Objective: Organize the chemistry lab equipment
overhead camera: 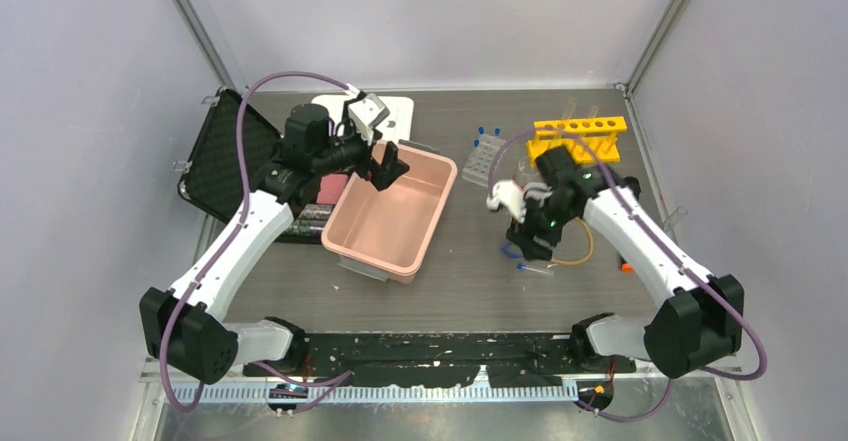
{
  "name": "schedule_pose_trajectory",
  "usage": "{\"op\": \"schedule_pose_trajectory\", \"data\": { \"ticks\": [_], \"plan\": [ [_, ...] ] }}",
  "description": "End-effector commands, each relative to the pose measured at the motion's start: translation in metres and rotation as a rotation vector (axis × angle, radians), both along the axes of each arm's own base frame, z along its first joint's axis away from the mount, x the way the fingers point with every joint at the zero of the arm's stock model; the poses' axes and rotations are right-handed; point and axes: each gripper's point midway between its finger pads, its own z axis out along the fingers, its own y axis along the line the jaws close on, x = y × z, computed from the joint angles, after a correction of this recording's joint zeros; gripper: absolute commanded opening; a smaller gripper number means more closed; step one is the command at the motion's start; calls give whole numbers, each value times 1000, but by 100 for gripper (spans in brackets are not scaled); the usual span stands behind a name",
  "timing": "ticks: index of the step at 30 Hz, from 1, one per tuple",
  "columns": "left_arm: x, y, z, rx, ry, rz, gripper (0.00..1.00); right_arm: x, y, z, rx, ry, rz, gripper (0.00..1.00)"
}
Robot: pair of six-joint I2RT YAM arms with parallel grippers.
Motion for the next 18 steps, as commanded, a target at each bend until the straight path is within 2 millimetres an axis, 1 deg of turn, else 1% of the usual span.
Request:
{"op": "schedule_pose_trajectory", "data": {
  "ticks": [1,2,3,8,11,14,18],
  "plan": [
    [-2,5,26,-27,-94,12,100,-15,-7,-46,-157,-20,60,66],
    [-3,6,25,-26,-93,15,100,-21,-9,-57,-184,-4,63,66],
    [-4,7,26,-27,-95,17,100,-22,-10,-65,-199,5,54,65],
    [-9,10,22,-20,-91,24,100,-15,-6,-85,-230,24,25,62],
    [-9,11,21,-17,-93,30,100,-10,-6,-100,-254,33,15,61],
    [-7,12,22,-15,-97,33,100,-7,-5,-111,-263,38,14,59],
    [-5,13,23,-13,-100,39,99,-11,-9,-128,-285,58,24,57]
  ]
}}
